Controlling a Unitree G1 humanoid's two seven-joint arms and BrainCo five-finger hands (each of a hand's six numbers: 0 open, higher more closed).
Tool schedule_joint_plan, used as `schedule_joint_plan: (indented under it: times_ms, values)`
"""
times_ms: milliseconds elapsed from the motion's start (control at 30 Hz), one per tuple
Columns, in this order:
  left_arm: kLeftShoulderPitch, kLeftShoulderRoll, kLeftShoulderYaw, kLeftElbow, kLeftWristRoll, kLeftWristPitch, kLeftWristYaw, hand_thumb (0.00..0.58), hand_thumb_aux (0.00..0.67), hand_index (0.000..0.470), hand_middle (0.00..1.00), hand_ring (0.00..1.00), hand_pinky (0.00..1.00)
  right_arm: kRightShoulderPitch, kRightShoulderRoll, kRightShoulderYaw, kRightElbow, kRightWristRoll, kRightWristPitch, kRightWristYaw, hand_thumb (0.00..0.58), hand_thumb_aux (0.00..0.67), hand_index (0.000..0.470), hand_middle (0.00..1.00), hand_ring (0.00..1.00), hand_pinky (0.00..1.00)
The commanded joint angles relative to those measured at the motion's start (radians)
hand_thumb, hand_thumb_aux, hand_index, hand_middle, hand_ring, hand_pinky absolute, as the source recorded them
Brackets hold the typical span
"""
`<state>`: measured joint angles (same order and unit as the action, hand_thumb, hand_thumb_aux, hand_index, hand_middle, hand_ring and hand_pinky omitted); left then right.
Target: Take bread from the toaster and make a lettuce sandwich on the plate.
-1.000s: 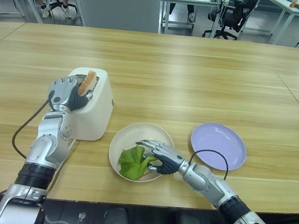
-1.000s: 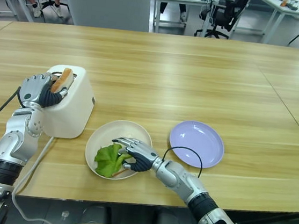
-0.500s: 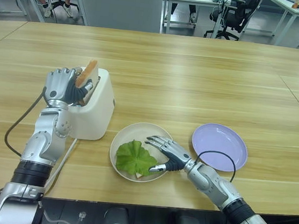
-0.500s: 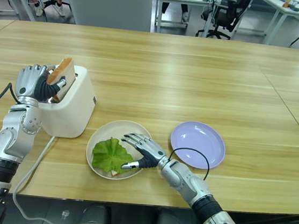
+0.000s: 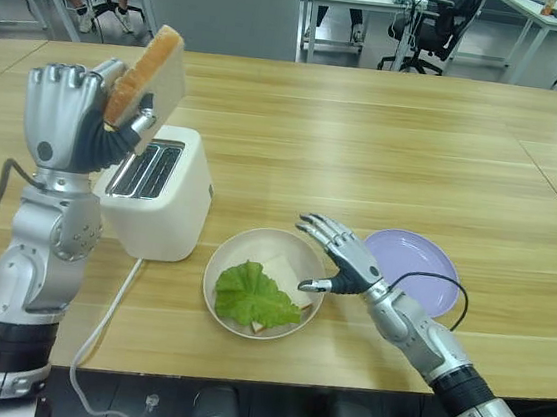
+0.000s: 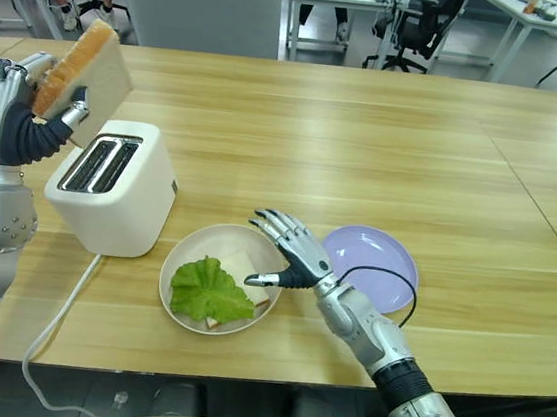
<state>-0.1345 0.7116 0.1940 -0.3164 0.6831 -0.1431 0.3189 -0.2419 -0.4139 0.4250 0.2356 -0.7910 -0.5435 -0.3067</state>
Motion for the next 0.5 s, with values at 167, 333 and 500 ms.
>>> schedule_joint_plan:
  times_ms: [167, 333, 500]
  values:
    - [0.072, -0.062, -0.039, -0.067, -0.203, -0.069, -0.212, 0.580, 0.670, 0.460, 1.00, 1.00, 1.00, 0.053, -0.070, 0.078, -0.044, -0.053, -0.114, 0.084, 0.000, 0.000, 0.000, 0.00, 0.00, 0.00]
    - [0.089, -0.113, -0.047, -0.052, -0.223, -0.119, -0.232, 0.580, 0.670, 0.460, 1.00, 1.00, 1.00, 0.079, -0.049, 0.114, -0.043, -0.102, -0.095, 0.086, 0.079, 0.047, 0.032, 0.00, 0.00, 0.00]
    - [0.096, -0.162, -0.085, -0.030, -0.187, -0.142, -0.242, 0.580, 0.670, 0.460, 1.00, 1.00, 1.00, 0.086, 0.000, 0.134, -0.006, -0.123, -0.067, 0.067, 0.205, 0.131, 0.090, 0.00, 0.00, 0.00]
